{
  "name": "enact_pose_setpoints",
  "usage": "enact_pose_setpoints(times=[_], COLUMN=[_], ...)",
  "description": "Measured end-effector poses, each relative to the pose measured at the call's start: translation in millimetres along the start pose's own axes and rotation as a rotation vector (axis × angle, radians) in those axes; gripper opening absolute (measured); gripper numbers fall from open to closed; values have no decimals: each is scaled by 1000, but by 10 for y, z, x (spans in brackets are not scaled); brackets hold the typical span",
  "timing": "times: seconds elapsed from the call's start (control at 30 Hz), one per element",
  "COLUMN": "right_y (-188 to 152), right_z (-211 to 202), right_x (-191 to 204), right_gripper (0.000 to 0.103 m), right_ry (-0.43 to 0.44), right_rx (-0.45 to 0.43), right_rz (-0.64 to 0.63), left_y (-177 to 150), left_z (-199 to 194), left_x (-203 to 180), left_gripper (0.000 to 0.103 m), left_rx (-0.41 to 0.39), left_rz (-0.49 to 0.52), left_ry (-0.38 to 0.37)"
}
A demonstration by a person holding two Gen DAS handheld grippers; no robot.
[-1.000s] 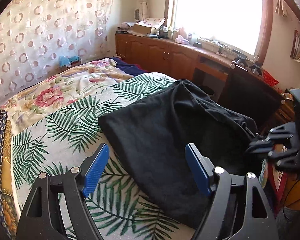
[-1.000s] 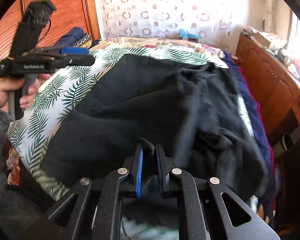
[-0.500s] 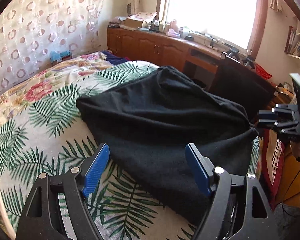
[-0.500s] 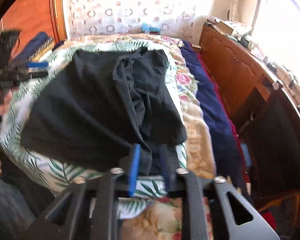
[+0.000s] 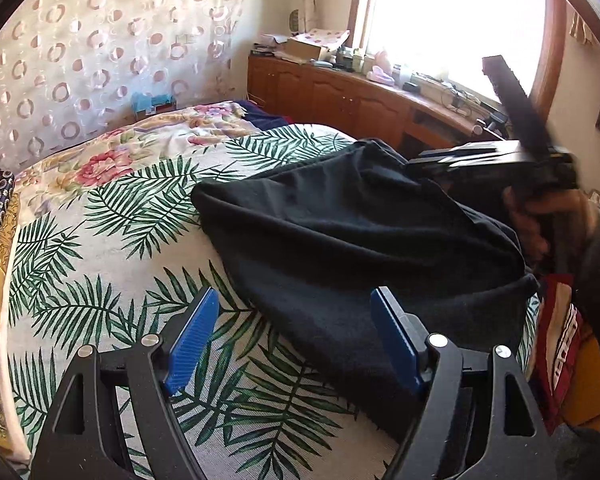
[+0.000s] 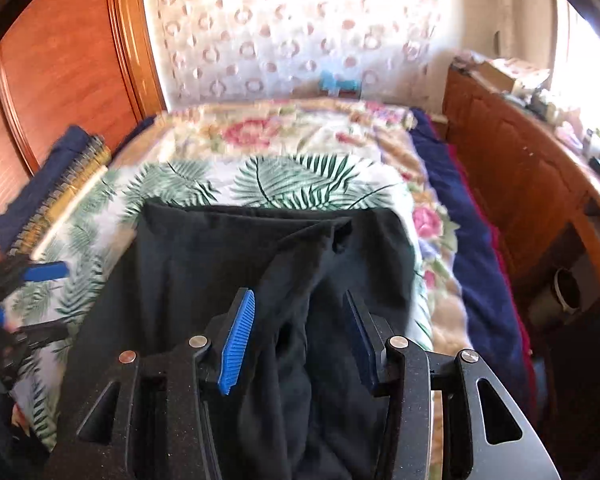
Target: Fold small clothes
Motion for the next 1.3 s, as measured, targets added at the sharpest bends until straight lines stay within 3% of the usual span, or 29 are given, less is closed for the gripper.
enact_pose_setpoints(times=[0.13,0.23,0.27,0.3,0.47,0.53,0.67,0.77,0.83,1.03,1.3], right_y=[112,156,167,187,371,475,586,473,337,-48,-938], right_z=[487,606,613,631,159,46,191,639,722,360,-546], right_x=[-136,-185,-181,-180,-186,-216,-412,-508,-521,-507,-215], right_gripper=[48,45,36,4,4,4,4,13,28,51,52], right_ry=[9,51,64,89,32,-34,-137,-169,-224,-166,-80], right_rx=[111,128,125,119,-15,-64,-30,116,136,38,-34], right_rz=[41,52,44,27,-45,-60,-35,-27,-27,16,-4], left_y=[23,23,24,20,6,-12,-72,-135,-195,-359,-515], left_z=[-11,4,11,14,30,33,42,46,42,35,-68], left_x=[6,3,8,6,4,-2,-40,-93,-144,-303,-473], left_gripper=[79,79,79,79,79,79,79,79,79,79,79], left_rx=[-10,-12,-11,-11,-6,-1,13,26,34,59,57], left_rz=[-6,-8,-9,-10,-14,-14,-22,-24,-21,-17,-24], left_ry=[7,6,4,1,-5,-9,-16,-22,-25,-34,-31])
Point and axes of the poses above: each gripper's, at about its wrist camera, not at the fingertips, and z roughly the way its jaws point, x to its left, y to its top, the point moved 1 cm from there along z, roughly the way its jaws point, and after that the axes turned 3 degrees about -z, right-handed, at the moved point
